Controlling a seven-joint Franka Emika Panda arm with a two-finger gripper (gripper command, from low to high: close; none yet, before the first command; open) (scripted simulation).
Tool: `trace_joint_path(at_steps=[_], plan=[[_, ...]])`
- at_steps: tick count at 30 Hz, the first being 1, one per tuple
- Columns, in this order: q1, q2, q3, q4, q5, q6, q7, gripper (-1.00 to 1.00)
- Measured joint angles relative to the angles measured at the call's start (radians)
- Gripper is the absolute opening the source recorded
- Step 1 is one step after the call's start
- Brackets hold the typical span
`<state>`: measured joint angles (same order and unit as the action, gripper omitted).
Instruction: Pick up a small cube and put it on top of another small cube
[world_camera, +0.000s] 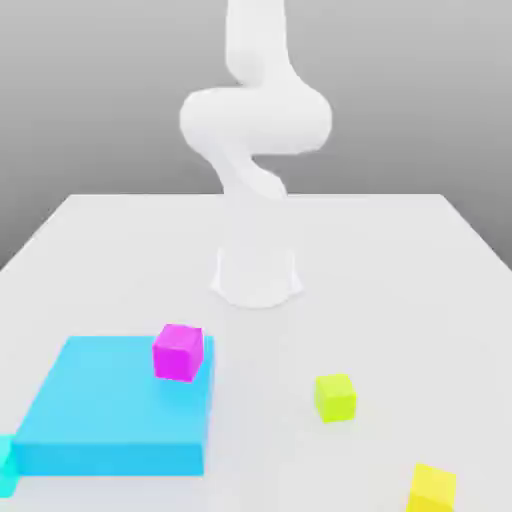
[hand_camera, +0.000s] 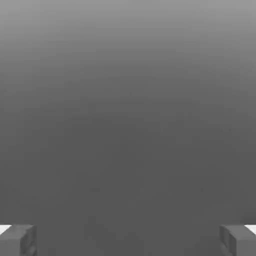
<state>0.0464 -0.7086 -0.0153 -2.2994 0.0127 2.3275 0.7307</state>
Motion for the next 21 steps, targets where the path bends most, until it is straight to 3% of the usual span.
trace_joint_path(at_steps=[11, 21], plan=[[0.170, 0.406, -0.034, 0.003, 0.071, 0.120, -0.318, 0.00], [0.269, 0.767, 0.005, 0.006, 0.085, 0.230, -0.568, 0.00]])
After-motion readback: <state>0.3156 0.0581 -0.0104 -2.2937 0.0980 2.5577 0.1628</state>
